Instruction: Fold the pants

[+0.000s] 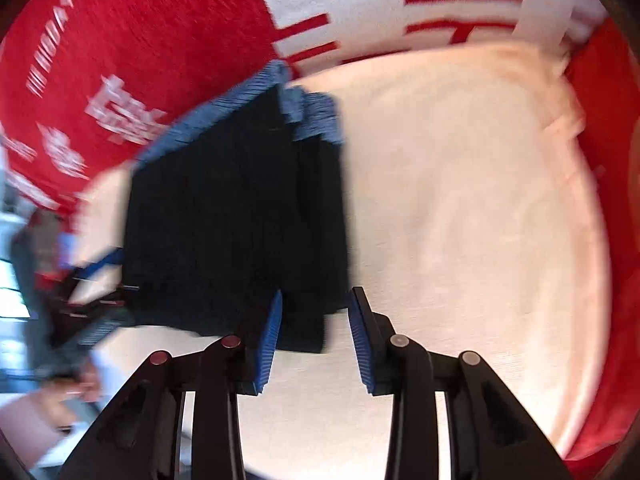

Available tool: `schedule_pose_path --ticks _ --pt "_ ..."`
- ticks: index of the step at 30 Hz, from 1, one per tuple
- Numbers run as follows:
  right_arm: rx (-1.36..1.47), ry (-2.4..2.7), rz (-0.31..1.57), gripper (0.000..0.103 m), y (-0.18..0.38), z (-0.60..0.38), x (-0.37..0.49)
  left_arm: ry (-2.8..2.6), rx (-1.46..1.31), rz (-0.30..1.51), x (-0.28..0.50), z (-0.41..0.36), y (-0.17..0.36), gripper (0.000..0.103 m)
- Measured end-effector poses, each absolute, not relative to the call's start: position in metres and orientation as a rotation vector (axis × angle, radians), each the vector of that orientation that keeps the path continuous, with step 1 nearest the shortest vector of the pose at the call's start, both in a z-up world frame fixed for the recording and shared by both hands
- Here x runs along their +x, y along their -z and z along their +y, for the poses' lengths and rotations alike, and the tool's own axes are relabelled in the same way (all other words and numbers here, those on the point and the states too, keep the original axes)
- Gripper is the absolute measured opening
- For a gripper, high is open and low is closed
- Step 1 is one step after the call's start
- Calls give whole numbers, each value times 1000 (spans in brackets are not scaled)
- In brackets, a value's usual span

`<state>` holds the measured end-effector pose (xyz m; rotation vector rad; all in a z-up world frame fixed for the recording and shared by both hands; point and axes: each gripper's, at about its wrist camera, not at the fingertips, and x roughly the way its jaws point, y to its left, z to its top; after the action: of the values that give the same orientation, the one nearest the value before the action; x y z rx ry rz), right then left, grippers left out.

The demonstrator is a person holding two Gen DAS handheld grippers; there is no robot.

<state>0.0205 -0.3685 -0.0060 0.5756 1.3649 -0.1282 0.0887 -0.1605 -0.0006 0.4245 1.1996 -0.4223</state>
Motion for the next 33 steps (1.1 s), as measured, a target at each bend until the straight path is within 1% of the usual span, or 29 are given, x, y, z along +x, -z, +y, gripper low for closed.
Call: schedule_pose_path --ticks 1,3,4,5,7,11,14,20,23,26,27,28,33 --pt "509 176 1348 37 -2 -366 22 419 418 1204 91 -162 0 82" --pt "495 169 1293 37 -16 -360 26 416 401 1211 96 -162 2 84" --pt "522 138 1258 38 -24 -358 27 419 391 1219 97 -162 3 88" --pt "555 95 1229 38 -32 -353 29 417 391 1226 101 -162 6 95" --pt "563 54 1235 39 -34 -343 34 400 404 1229 102 -163 8 100" --pt "523 16 1321 40 -10 -322 43 405 381 1252 107 -162 10 100" --pt "518 28 1348 41 5 -319 44 413 398 1257 107 -162 11 100" --pt "536 32 1371 42 5 -322 42 426 388 1298 114 -160 9 100" --pt "561 45 1377 49 5 -325 38 442 396 1311 114 -159 7 100" --pt "587 51 1379 58 6 -327 33 450 394 1318 114 -156 7 100" --pt "581 55 1387 65 7 -327 33 450 392 1319 115 -156 7 100" --pt "574 59 1397 69 9 -326 33 449 388 1321 114 -155 7 100" --pt "577 76 1405 70 13 -327 34 432 363 1337 120 -151 9 100"
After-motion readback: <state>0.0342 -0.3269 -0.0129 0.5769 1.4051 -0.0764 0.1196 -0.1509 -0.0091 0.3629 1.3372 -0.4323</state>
